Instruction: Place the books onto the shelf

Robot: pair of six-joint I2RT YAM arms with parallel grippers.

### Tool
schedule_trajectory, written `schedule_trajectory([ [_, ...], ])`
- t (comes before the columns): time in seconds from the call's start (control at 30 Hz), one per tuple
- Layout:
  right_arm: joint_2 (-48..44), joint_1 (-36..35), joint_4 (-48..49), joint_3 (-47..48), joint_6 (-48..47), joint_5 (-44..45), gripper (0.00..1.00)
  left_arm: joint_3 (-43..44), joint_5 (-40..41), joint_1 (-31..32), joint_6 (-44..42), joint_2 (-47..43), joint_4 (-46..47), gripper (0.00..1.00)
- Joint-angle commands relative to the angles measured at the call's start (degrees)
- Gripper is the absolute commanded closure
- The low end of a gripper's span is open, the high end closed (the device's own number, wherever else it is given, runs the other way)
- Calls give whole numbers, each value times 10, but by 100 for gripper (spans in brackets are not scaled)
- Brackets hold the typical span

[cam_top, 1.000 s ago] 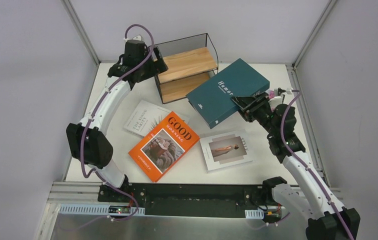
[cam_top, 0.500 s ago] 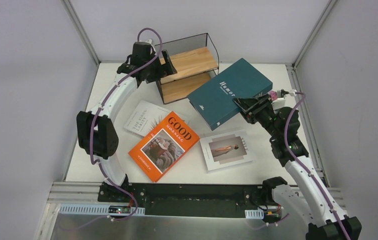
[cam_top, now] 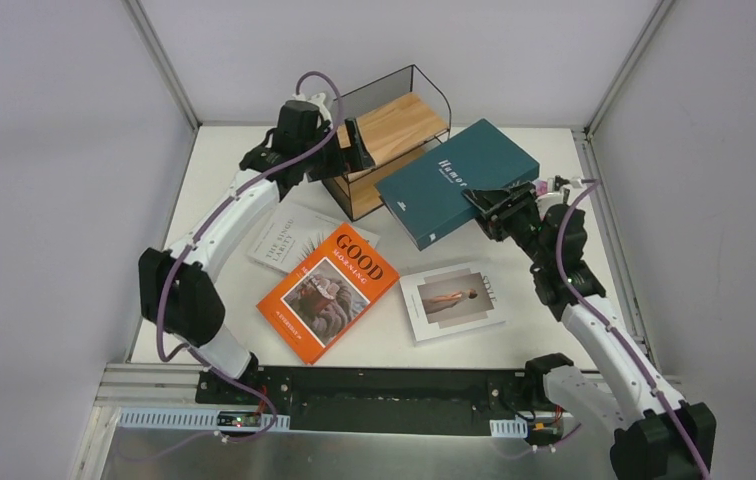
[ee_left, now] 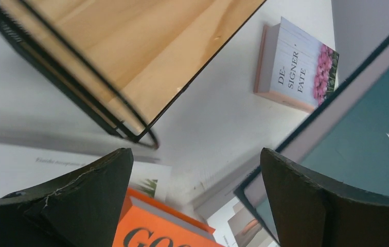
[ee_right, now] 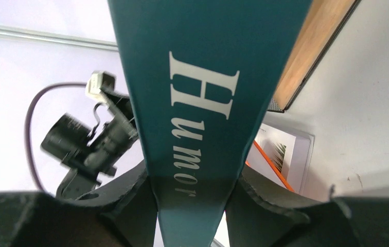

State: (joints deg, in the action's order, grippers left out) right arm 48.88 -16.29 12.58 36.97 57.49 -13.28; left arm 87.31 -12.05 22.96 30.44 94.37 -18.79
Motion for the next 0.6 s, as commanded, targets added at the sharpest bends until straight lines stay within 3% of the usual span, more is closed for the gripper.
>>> schedule_trajectory([
  [0.0, 38, 3, 99, 27, 37, 13, 83, -32, 69, -5, -13, -94, 1, 1],
  [0.57, 232, 0, 262, 117, 109, -59, 90, -154, 91, -5, 1, -339, -21, 1],
])
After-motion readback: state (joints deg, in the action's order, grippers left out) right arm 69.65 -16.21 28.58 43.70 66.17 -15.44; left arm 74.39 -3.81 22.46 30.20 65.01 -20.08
